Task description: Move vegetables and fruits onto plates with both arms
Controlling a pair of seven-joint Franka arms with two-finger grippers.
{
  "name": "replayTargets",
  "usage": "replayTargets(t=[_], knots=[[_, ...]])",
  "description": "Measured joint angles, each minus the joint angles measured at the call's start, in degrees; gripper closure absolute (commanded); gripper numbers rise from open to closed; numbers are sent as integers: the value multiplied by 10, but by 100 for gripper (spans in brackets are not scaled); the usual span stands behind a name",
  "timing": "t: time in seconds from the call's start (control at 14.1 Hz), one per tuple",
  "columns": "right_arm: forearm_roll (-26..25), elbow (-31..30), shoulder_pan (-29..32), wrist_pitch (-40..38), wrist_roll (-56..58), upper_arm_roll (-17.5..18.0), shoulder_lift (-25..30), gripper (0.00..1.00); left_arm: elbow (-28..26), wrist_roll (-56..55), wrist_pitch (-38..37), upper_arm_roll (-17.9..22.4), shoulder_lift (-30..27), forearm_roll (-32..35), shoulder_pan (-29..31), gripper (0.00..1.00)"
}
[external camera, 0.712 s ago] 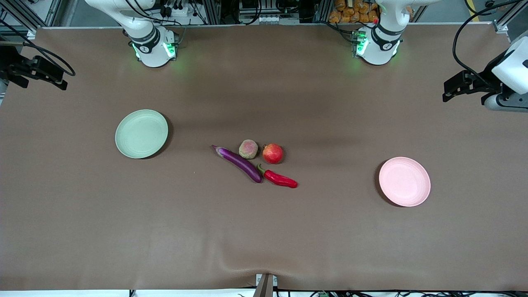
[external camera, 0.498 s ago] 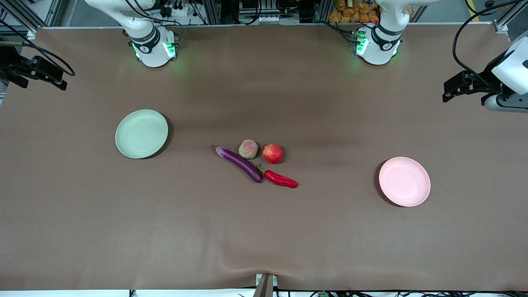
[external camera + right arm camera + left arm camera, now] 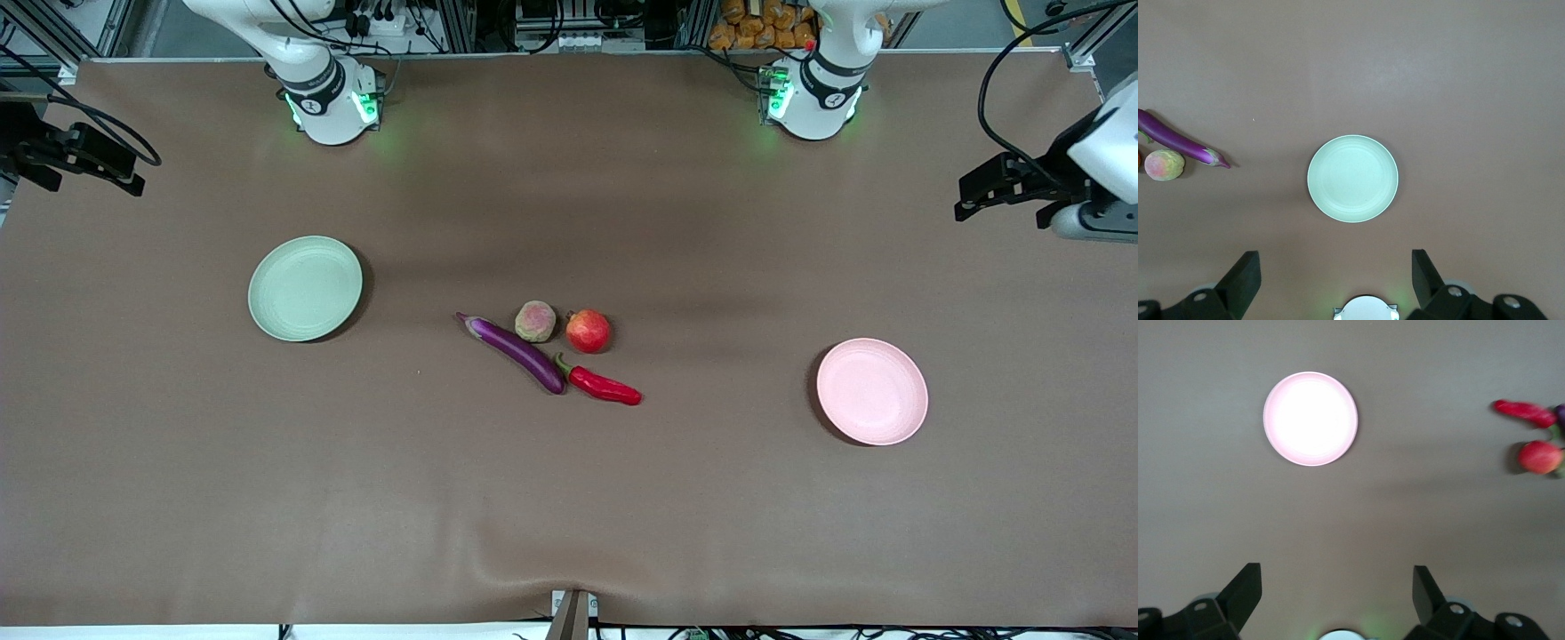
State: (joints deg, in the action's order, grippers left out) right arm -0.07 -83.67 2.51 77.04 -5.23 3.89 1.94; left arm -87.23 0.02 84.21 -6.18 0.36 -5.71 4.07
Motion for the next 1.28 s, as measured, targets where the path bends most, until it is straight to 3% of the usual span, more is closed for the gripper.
replayTargets(t=[0.21, 0.5, 0.85, 1.28], knots=[[0, 0, 0, 0, 0, 0, -4, 0, 0, -40, 17, 2, 22, -36, 23, 0], [0, 0, 0, 0, 0, 0, -5, 0, -1, -138, 51, -7, 66, -41, 6, 0], [0, 0, 0, 0, 0, 0, -6, 0, 0, -314, 120, -11, 120, -35, -90, 0], [0, 0, 0, -1, 0, 0, -13, 0, 11, -518, 197, -11, 229, 26, -205, 0]])
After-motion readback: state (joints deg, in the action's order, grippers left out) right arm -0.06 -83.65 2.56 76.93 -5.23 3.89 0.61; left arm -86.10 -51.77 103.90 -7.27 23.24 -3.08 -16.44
